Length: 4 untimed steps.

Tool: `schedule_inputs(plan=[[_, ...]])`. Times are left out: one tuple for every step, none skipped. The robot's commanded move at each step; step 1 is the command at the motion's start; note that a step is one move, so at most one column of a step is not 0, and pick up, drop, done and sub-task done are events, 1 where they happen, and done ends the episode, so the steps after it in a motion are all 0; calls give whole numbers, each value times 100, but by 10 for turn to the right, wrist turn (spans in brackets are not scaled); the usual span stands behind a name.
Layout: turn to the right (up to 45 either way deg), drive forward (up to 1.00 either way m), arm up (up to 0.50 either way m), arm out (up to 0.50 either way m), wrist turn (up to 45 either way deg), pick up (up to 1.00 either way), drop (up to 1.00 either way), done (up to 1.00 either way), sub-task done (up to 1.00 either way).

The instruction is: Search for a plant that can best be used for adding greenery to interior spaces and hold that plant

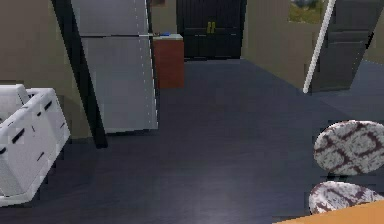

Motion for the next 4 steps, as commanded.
schedule_inputs(plan=[[0,0,0,0,300,0,0,0,0],[0,0,-30,0,0,0,0,0,0],[0,0,0,0,0,100,0,0,0],[0,0,10,0,0,0,0,0,0]])
